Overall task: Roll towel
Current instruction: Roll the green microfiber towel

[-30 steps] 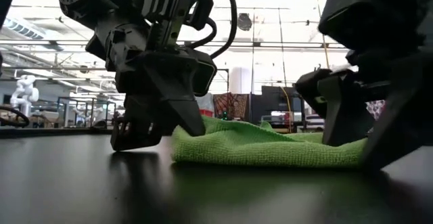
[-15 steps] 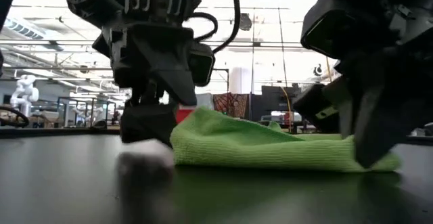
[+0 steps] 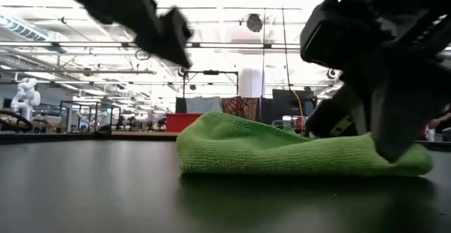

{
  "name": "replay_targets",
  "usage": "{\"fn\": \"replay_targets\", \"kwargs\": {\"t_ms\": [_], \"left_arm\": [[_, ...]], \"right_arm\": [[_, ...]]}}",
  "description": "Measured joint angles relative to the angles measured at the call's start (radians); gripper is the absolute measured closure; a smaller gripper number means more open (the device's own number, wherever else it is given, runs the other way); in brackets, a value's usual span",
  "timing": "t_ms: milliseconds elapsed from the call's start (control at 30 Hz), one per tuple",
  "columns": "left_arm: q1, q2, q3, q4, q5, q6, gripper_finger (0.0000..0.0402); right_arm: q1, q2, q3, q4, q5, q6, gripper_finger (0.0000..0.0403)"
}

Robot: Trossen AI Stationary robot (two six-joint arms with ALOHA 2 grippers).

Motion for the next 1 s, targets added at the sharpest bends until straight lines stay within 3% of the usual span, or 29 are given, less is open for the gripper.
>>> {"fn": "replay_targets", "kwargs": {"t_ms": [67,133,567,1000], "left_arm": [[-0.037,0.009,0.019,0.014,-0.104,0.084,0.0174],[-0.053,0.023,0.019,0.022,-0.14,0.116,0.0174],[-0.054,0.084,0.018,0.087,-0.124,0.11,0.0175],[-0.071,0.085,0.018,0.1,-0.162,0.091,0.021]], "right_arm": [[-0.01,0.0,0.0,-0.001,-0.001,0.011,0.04],[-0.017,0.0,0.0,0.003,-0.001,0.016,0.04],[-0.025,0.0,0.0,0.009,-0.017,0.063,0.04],[-0.026,0.0,0.0,0.01,-0.018,0.084,0.0401]]}}
